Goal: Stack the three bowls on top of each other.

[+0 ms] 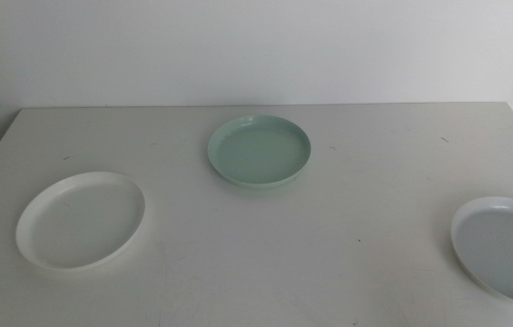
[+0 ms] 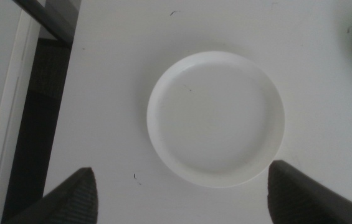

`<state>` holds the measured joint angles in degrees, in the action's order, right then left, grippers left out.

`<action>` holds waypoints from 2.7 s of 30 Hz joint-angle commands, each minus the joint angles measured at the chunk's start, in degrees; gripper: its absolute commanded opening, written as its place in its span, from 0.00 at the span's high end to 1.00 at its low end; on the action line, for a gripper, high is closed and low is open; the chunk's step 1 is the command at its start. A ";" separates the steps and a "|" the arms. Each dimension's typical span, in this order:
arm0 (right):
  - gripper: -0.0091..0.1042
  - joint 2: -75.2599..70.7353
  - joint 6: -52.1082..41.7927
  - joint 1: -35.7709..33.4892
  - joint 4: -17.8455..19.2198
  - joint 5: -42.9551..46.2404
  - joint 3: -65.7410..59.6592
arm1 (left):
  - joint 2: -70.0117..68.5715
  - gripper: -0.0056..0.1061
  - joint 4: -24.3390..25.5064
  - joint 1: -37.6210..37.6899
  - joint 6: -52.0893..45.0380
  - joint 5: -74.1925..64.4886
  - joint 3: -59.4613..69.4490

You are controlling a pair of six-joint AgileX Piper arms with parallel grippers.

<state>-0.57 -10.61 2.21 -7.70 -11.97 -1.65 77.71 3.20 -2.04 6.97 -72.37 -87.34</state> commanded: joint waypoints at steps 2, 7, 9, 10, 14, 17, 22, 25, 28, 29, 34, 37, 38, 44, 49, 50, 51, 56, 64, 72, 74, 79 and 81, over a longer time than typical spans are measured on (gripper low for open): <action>0.56 -1.00 -0.47 0.39 0.59 4.28 0.37 | 1.59 0.01 2.32 0.41 0.76 -1.74 -1.80; 0.56 -1.00 -0.47 0.39 0.59 4.28 0.37 | 5.39 0.01 1.70 0.41 -0.34 -2.20 -1.80; 0.56 -1.00 -0.47 0.39 0.59 4.28 0.37 | 6.96 0.01 1.19 0.24 -4.42 -2.02 -1.80; 0.56 -1.00 -0.47 0.39 0.59 4.28 0.37 | 7.88 0.01 1.04 -0.12 -6.32 -1.58 -1.80; 0.56 -1.00 -0.47 0.39 0.59 4.28 0.37 | 11.88 0.01 -2.90 -4.37 -9.72 -0.92 -1.80; 0.56 -1.00 -0.47 0.39 0.59 4.28 0.37 | 14.82 0.01 -7.83 -7.98 -13.36 1.09 -1.80; 0.56 -1.00 -0.47 0.39 0.59 4.28 0.37 | 19.89 0.01 -9.46 -10.08 -18.01 5.15 -1.80; 0.56 -1.00 -0.47 0.39 0.59 4.28 0.37 | 22.96 0.01 -9.60 -10.95 -19.03 7.07 -1.80; 0.56 -1.00 -0.47 0.39 0.59 4.28 0.37 | 26.33 0.01 -10.02 -11.12 -20.20 8.77 -1.80; 0.56 -1.00 -0.47 0.39 0.59 4.28 0.37 | 27.53 0.01 -10.02 -11.12 -20.84 9.37 -1.80; 0.56 -1.00 -0.47 0.39 0.59 4.28 0.37 | 32.88 0.01 -11.45 -11.12 -23.38 12.33 -1.80; 0.56 -1.00 -0.47 0.39 0.59 4.28 0.37 | 35.39 0.01 -13.05 -11.12 -25.23 14.23 -1.80; 0.56 -1.00 -0.47 0.39 0.59 4.28 0.37 | 36.07 0.01 -13.54 -11.12 -25.73 14.79 -1.80; 0.56 -1.00 -0.47 0.39 0.59 4.28 0.37 | 39.03 0.01 -13.86 -11.12 -26.46 17.07 -1.86; 0.56 -1.00 -0.47 0.39 0.59 4.28 0.37 | 41.17 0.01 -14.59 -11.12 -26.62 18.41 -1.86; 0.56 -1.00 -0.47 0.39 0.59 4.28 0.37 | 41.59 0.01 -14.69 -11.12 -26.62 18.46 -1.86; 0.56 -1.00 -0.47 0.39 0.59 4.28 0.37 | 42.02 0.01 -14.69 -11.12 -26.62 18.46 -1.86; 0.56 -1.00 -0.47 0.39 0.59 4.28 0.37 | 43.06 0.27 -14.94 -11.12 -26.62 17.47 -1.86; 0.56 -1.00 -0.47 0.39 0.59 4.28 0.37 | 42.99 0.90 -13.71 -11.05 -26.62 15.60 -1.86; 0.56 -1.00 -0.47 0.39 0.59 4.28 0.37 | 39.74 0.95 -10.81 -11.05 -25.29 11.77 -1.86; 0.56 -1.00 -0.47 0.39 0.59 4.28 0.37 | 37.85 0.95 -11.16 -10.99 -24.70 10.61 -1.86; 0.56 -1.00 -0.47 0.39 0.59 4.28 0.37 | 31.15 0.95 -15.17 -9.95 -24.14 8.44 -0.91; 0.56 -1.00 -0.47 0.39 0.59 4.28 0.37 | 28.50 0.95 -14.73 -8.49 -22.44 8.33 0.66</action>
<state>-0.57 -10.61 2.21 -7.70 -12.15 -1.65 111.44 -10.10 -11.73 -17.06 -63.13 -86.31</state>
